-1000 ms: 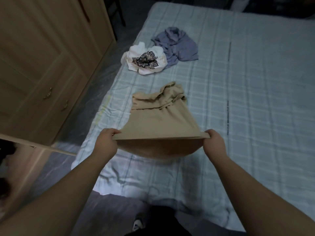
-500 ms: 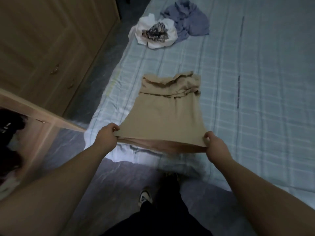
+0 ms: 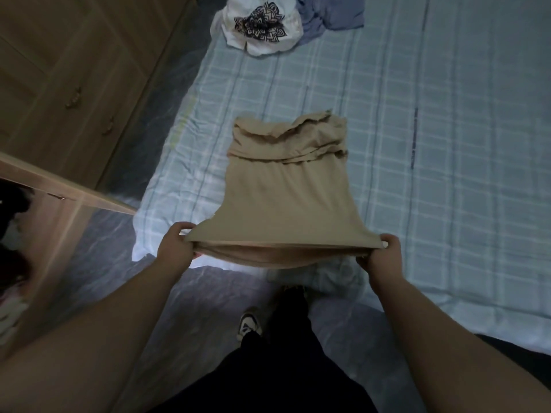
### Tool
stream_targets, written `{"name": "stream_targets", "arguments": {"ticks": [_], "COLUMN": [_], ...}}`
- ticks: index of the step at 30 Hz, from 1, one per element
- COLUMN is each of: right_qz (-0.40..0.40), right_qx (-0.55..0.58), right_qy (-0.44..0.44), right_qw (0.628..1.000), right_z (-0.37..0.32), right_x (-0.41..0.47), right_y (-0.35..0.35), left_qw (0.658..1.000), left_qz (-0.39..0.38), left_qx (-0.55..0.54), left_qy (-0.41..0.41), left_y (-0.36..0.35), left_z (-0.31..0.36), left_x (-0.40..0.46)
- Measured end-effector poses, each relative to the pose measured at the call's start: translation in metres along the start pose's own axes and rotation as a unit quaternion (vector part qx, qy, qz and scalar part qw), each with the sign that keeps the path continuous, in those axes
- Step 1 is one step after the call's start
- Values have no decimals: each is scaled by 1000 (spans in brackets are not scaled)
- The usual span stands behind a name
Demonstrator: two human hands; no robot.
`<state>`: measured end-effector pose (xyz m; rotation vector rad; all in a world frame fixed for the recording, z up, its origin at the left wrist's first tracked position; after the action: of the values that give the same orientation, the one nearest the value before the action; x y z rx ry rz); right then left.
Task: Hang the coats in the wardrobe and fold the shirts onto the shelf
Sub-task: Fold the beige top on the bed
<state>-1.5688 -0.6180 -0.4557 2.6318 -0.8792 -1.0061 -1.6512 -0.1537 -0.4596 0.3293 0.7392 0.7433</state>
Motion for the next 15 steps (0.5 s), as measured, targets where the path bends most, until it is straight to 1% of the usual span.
{"name": "stream_targets", "arguments": {"ticks": [2,3,5,6,8,9,10,11,12,13,14,15], "right_qz": [-30,-51,-71,-66,-30,-1,23,31,28,13,-6,-24], "right_qx": [-93,-154,-266,-300,-317,-313,-304,-282,-241,-180,-117,-58], "right_qy": [55,95,182,207,216,210,202,186,158,120,81,53], "right_qw": [994,982,944,929,923,926,931,941,957,976,990,997], "right_z": [-3,-6,-17,-22,-32,-37,-41,-43,-43,-44,-47,-52], "right_x": [6,9,12,13,17,21,23,24,24,20,13,4], "right_y": [-5,-6,-6,-2,14,25,34,41,44,45,44,44], "left_qw": [992,985,975,969,961,968,983,996,998,996,996,997], "left_qz": [2,-6,-26,-37,-47,-50,-54,-53,-50,-46,-46,-49], "left_qx": [-106,-144,-182,-201,-221,-197,-137,-48,33,75,76,54], "left_qy": [65,91,125,139,159,146,112,62,17,-6,-10,-8], "left_y": [-1,-3,-4,-3,0,4,9,13,18,22,27,33], "left_z": [-1,-3,-6,-5,-2,1,8,14,20,25,32,39], "left_x": [-1,1,6,6,2,-1,-4,-5,-6,-6,-9,-12]}}
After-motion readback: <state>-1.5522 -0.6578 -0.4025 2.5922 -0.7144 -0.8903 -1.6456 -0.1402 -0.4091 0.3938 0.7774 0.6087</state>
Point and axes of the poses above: each hand's wrist, its own x-axis towards the middle knuckle, its own y-axis out of the back of the hand, z = x × y, the point moved 8 cm from there along x, towards the middle knuckle, and after that the axes turned 12 degrees about z, right-handed, at the moved point
